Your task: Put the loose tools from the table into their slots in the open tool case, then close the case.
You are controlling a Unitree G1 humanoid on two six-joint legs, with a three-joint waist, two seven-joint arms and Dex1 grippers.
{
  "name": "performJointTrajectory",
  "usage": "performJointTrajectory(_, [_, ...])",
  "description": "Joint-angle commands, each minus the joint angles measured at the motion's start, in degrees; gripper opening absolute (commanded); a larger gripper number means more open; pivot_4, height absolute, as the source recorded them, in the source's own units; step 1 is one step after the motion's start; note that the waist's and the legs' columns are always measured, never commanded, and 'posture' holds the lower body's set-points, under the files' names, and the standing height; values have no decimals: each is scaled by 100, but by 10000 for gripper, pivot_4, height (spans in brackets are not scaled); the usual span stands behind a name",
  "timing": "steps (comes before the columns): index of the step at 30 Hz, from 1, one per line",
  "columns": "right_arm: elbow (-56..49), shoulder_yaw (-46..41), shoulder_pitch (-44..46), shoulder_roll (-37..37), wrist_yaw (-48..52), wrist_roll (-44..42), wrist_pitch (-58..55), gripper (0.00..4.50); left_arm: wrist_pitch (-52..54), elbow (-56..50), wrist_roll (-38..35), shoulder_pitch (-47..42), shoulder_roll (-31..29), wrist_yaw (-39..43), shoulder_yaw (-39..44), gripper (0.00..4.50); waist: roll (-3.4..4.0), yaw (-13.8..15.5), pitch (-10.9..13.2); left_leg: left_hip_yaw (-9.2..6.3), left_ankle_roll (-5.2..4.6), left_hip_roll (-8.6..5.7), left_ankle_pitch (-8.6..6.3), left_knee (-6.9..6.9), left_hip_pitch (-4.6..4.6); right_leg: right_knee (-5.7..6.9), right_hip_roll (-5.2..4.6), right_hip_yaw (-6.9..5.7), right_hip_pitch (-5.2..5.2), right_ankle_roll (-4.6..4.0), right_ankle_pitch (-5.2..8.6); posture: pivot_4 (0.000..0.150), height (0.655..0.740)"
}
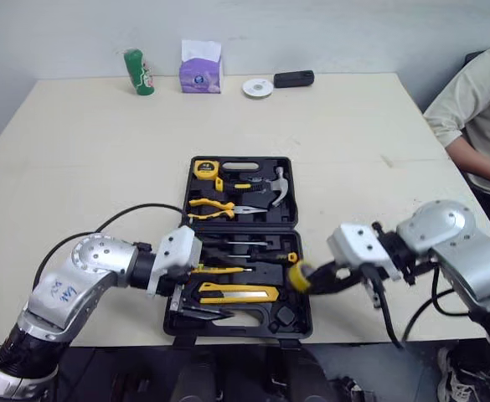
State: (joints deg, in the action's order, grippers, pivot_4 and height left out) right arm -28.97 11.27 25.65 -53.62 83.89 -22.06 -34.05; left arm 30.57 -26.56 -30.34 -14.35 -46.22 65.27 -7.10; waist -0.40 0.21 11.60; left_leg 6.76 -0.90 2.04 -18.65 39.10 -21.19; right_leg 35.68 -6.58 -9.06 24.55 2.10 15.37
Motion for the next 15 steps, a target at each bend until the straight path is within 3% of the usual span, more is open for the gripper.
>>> performJointTrajectory(1, [-545,131,-356,-71,-332,105,102,402,-297,-237,169,120,-58,65,-60,45000,-2,33,0,-1,1,0,-1,0,-1,0,0,0,1,0,0,1500,7252])
performJointTrajectory(15, [-773,991,-646,57,-813,768,611,402,-293,-482,225,336,-117,40,-58,45000,-5,114,2,7,-5,2,-8,-1,-6,-6,3,-4,5,0,1,1500,7252])
